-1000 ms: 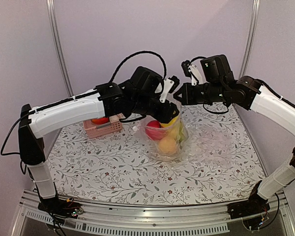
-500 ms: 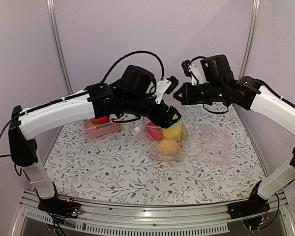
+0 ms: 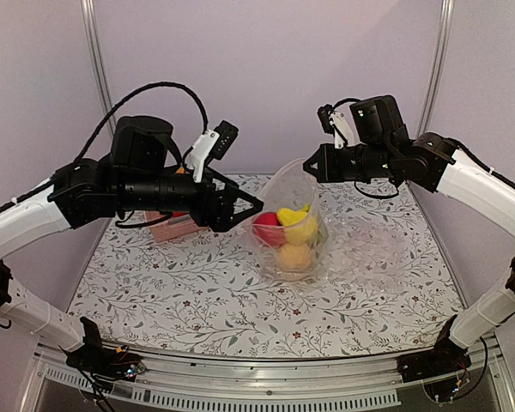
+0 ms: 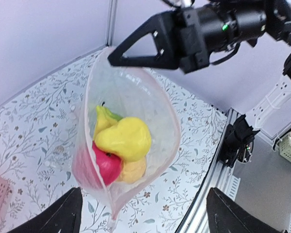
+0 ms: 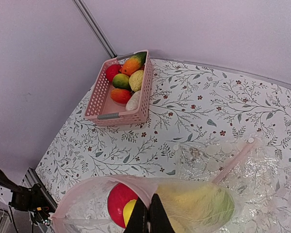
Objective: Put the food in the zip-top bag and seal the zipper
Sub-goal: Place the fake fruit in the zipper food storage bag, then adjust the zipper food storage bag at the center of the board.
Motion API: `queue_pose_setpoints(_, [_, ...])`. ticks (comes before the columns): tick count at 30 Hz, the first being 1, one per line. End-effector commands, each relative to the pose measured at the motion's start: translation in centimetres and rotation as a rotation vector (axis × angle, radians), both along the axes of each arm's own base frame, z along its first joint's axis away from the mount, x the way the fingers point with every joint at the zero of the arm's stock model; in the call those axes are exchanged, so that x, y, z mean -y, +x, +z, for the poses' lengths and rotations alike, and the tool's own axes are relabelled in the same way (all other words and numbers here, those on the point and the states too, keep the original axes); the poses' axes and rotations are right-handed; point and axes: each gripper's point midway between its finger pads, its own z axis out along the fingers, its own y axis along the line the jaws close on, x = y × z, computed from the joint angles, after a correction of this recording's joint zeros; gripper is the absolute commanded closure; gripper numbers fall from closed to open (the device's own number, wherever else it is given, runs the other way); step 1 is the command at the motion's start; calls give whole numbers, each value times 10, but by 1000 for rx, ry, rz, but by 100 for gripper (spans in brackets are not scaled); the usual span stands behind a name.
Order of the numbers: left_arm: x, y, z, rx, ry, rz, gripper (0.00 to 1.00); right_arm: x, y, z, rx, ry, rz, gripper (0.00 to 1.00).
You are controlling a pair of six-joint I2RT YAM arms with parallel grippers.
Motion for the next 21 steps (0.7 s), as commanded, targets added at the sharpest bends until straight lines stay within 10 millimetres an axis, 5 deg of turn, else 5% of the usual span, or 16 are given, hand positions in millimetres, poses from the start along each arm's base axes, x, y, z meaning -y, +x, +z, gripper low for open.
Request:
queue_pose_setpoints(1, [-20, 2, -64, -108, 122, 97, 11, -6, 3, 17, 32, 45, -6, 100])
queue_pose_setpoints(10, [-19, -8, -95, -173, 82, 66, 15, -6, 4, 17, 27, 48, -9, 100])
queue_pose_setpoints(14, [-16, -2, -98, -175, 95, 80, 43, -6, 4, 18, 26, 50, -10, 100])
queue_pose_setpoints(18, [-14, 3, -97, -158, 105, 88, 61, -3, 4, 14, 25, 32, -22, 100])
queue_pose_setpoints(21, [-13, 6, -92, -134, 113, 84, 90, 1, 5, 13, 29, 18, -38, 100])
